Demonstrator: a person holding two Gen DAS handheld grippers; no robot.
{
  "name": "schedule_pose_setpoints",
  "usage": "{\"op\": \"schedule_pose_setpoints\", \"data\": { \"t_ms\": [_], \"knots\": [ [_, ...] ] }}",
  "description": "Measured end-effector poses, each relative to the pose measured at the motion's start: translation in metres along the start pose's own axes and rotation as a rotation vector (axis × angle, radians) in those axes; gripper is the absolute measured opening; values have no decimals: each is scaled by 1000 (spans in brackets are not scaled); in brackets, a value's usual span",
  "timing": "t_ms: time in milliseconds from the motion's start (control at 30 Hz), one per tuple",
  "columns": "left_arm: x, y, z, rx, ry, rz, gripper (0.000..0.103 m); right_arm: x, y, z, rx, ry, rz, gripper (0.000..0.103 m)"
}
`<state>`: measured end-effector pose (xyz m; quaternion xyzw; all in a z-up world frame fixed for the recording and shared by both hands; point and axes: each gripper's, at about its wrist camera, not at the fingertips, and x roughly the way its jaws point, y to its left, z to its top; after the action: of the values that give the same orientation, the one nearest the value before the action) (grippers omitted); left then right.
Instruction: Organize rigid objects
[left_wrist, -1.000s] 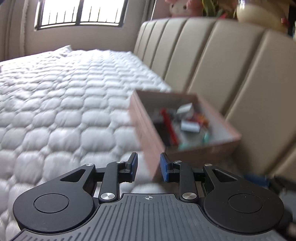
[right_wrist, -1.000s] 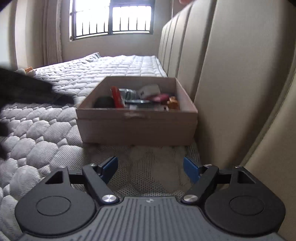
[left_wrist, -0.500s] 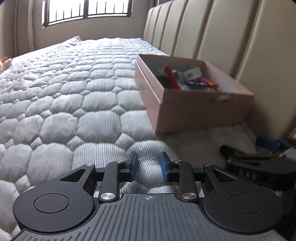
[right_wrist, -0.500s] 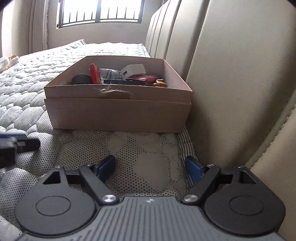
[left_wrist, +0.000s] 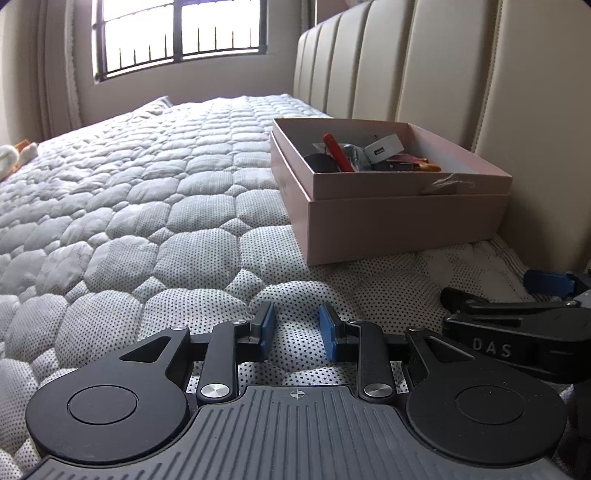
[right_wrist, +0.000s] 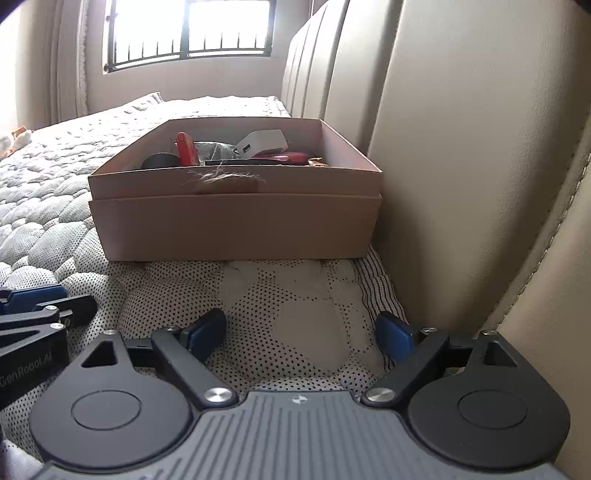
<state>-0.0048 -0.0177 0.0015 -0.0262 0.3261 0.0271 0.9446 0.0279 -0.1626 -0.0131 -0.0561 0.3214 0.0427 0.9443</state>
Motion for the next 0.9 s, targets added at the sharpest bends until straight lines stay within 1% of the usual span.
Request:
{"op": "schedule_pose_setpoints", "data": {
  "t_ms": [167,233,433,733,900],
  "knots": [
    [-6,-1,-1,-27,-4,-39,29,1,1,-1,-9,-8,0,90],
    [-3,-6,-3,5,1,-19,29,1,1,-1,-8,-11,3,90],
    [3,-12,-4,33,-9,8,30,-1,1,-3,-8,-20,3,90],
    [3,-3,-3,-9,-10,-23,31,-4,4,-6,-20,-32,-14,90],
    [1,-5,-3,4,-11,-16,31,-4,4,-7,-20,-33,-14,90]
  ]
}}
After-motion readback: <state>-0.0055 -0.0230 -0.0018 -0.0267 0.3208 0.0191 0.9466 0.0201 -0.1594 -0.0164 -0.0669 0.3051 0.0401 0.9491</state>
